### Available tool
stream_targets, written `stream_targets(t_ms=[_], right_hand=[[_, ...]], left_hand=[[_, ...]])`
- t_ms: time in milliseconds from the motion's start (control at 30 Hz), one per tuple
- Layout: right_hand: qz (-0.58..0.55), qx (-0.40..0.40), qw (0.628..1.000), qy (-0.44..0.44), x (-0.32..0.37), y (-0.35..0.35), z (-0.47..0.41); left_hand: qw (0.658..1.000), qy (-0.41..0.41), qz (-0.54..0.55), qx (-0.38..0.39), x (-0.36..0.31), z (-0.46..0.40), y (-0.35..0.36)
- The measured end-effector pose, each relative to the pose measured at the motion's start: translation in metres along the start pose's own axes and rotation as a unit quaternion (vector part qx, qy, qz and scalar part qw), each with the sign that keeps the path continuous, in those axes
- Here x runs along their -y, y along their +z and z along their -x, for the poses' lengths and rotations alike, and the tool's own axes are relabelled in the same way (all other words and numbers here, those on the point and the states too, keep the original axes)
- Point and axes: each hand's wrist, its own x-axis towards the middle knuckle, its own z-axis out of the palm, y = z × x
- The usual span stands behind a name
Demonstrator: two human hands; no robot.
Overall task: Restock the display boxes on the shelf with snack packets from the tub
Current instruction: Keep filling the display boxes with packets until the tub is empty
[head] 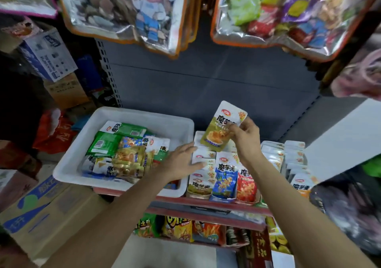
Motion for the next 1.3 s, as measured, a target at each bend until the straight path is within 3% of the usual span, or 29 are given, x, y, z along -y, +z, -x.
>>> stream_targets(t_ms=[267,400,567,700,800,867,1067,1133,1300], right_hand=[[0.003,0.062,0.998,0.012,-0.007,0.0,-0.001],[0.124,0.12,0.983,0.067,-0.02,-0.001,-0.003],[0.29,0.127,0.948,-0.034,-0.021,0.0,-0.005],[0.407,0.188,0.884,-0.131,-0.016,0.001,-0.007],[0.534,0.212,0.8,-0.174,-0.023,0.003,-0.013],[0.596,0.234,0.753,-0.152,-0.032,0.006,-0.011],[0.693,0.268,0.658,-0.126,-0.046,0.013,-0.001],[0.68,0.263,0.67,-0.139,-0.044,0.016,0.001],[0.565,0.243,0.775,-0.146,-0.034,0.04,0.009]], left_hand=[[0.997,0.036,0.043,-0.049,0.002,0.015,0.0],[0.997,0.034,0.041,-0.05,0.004,0.02,0.001],[0.998,0.026,0.058,-0.027,0.004,0.023,0.001],[0.999,0.018,0.044,-0.019,0.005,0.024,0.002],[0.998,0.018,0.054,-0.02,0.005,0.025,0.002],[0.998,0.016,0.064,-0.024,0.005,0.025,0.003],[0.997,0.005,0.074,-0.037,0.006,0.025,0.005],[0.995,-0.006,0.085,-0.051,0.01,0.026,0.005],[0.988,-0.041,0.102,-0.11,0.037,0.038,-0.001]])
